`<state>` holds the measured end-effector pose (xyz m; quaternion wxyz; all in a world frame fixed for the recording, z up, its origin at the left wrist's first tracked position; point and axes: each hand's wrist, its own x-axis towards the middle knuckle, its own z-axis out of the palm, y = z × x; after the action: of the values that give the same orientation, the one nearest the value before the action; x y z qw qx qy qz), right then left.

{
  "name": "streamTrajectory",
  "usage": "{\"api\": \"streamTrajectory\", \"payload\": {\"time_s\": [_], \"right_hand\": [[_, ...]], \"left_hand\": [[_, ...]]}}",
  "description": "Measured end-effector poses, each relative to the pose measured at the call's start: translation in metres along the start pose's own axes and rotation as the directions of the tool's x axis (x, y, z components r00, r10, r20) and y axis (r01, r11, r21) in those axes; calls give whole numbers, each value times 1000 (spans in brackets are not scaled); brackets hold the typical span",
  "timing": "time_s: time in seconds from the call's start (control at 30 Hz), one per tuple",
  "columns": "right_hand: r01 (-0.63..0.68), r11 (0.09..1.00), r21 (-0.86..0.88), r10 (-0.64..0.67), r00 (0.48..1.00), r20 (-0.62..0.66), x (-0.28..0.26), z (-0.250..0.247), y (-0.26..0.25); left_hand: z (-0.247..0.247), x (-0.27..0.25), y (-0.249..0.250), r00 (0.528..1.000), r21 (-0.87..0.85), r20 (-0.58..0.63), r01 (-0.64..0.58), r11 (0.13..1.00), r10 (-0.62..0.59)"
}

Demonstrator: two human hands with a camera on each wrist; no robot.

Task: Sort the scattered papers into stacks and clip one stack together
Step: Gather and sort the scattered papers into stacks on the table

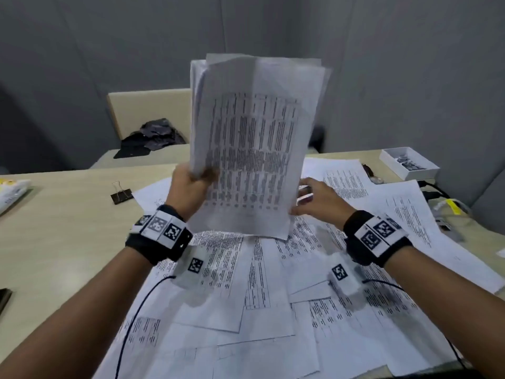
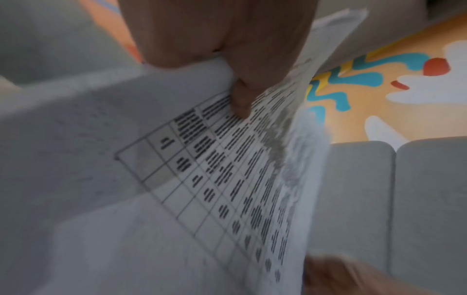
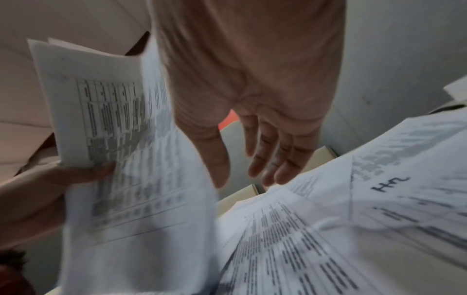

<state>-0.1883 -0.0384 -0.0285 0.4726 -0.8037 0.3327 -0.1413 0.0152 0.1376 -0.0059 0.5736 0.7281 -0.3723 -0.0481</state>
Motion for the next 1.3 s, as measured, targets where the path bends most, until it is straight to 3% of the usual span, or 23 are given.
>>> {"api": "streamTrajectory", "payload": {"time_s": [0.1, 0.2, 0.3, 0.4, 0.53, 0.7, 0.9, 1.13, 1.3], "right_hand": [[-119, 993, 1, 119, 993, -24, 5, -4, 17], [-246, 969, 12, 246, 969, -34, 5, 0, 27], [-254, 966, -47, 251, 966, -62, 4, 6, 28], [-318, 935, 155, 314, 948, 49, 3, 24, 27], [-406, 859, 311, 369, 913, 172, 5, 64, 11], [-403, 857, 321, 372, 915, 155, 15, 101, -5], [-285, 930, 234, 288, 957, 23, 14, 98, -4], [16, 982, 189, 16, 986, -166, 0, -36, -7], [135, 941, 311, -53, 965, -257, -16, -109, -24]], "left_hand": [[-40, 15, -5, 998, 95, -25, 64, 993, -62], [-82, 19, -16, 966, 117, -33, 260, 959, -257], [-124, 9, -32, 898, 91, -23, 440, 893, -440], [-154, -9, -58, 812, 160, 29, 572, 804, -583], [-151, -38, -94, 739, 423, 26, 602, 677, -673], [-123, -48, -103, 687, 268, 132, 669, 693, -714], [-102, -52, -95, 684, 98, 171, 704, 703, -709], [-127, -33, -96, 750, 5, 22, 661, 750, -661], [-126, -15, -79, 780, -124, 18, 623, 772, -626]]}}
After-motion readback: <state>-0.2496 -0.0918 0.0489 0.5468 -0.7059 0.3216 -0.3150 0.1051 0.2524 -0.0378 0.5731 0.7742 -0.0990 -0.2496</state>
